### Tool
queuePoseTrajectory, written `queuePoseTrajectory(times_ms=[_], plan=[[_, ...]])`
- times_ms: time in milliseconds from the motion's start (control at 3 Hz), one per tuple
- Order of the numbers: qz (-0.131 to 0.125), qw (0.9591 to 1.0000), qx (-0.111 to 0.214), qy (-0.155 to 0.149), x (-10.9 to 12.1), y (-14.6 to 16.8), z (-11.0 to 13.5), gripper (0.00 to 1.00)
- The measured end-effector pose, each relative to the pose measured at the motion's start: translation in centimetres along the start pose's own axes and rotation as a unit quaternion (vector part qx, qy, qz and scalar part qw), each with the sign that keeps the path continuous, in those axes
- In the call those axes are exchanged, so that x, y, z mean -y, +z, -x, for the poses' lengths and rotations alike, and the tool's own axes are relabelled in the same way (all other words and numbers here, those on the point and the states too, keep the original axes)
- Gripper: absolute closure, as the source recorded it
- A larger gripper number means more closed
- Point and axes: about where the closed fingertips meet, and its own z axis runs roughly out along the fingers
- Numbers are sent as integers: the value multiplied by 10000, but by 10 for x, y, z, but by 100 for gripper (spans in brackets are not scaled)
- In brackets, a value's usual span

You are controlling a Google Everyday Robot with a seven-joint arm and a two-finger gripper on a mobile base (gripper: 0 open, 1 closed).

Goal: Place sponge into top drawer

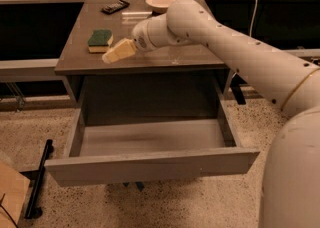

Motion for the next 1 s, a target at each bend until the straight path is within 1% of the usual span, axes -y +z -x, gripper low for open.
queuePoseTrajectory(times_ms=[333, 1000], plan=[[-92, 9998, 88, -177, 16, 38, 15, 0], [-220, 9996, -68, -191, 33, 70, 10, 0]])
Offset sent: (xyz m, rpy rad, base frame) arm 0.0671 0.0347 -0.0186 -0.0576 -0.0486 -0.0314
